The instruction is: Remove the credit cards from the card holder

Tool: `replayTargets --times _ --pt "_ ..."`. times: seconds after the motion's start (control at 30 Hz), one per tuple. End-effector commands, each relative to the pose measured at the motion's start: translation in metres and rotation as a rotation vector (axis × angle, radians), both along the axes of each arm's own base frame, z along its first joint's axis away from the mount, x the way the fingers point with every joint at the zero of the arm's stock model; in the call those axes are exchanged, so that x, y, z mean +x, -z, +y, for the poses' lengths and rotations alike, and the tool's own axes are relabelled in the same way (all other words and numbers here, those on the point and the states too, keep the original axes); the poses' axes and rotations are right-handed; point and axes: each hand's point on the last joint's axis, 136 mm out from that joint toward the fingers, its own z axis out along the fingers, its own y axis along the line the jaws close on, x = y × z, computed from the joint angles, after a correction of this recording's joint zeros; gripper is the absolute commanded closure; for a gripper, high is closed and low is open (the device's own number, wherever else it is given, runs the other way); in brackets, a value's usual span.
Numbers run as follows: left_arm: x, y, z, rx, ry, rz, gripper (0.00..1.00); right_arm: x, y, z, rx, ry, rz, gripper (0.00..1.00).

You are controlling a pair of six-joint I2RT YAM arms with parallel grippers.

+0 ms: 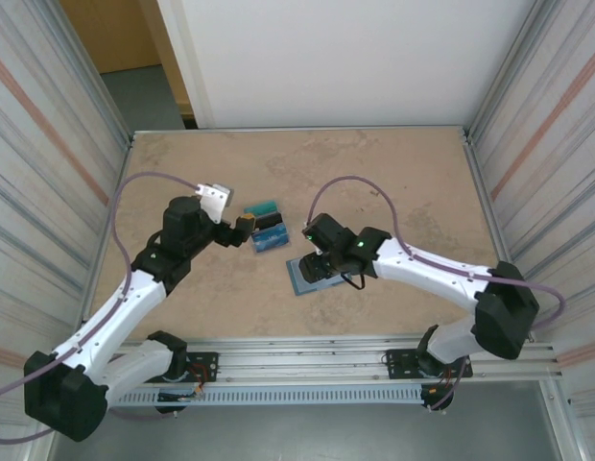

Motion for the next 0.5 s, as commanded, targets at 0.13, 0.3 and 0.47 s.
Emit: replayTargets --times 0.13,0.3,0.47 --pt "-0.009 0.004 0.036 -0.086 -0.219 0.013 0.01 -0.002 0.027 0.016 -0.112 -0.017 0.06 0.45" --pt "-0.013 0.01 0.045 -0.094 -0.258 0.014 0.01 0.0 0.047 0.024 -0.171 -0.03 0.096 0.47" --pt "-0.012 0.021 0.048 -0.066 -0.281 0.064 0.01 0.002 0.065 0.027 -0.219 -0.028 0.123 0.46"
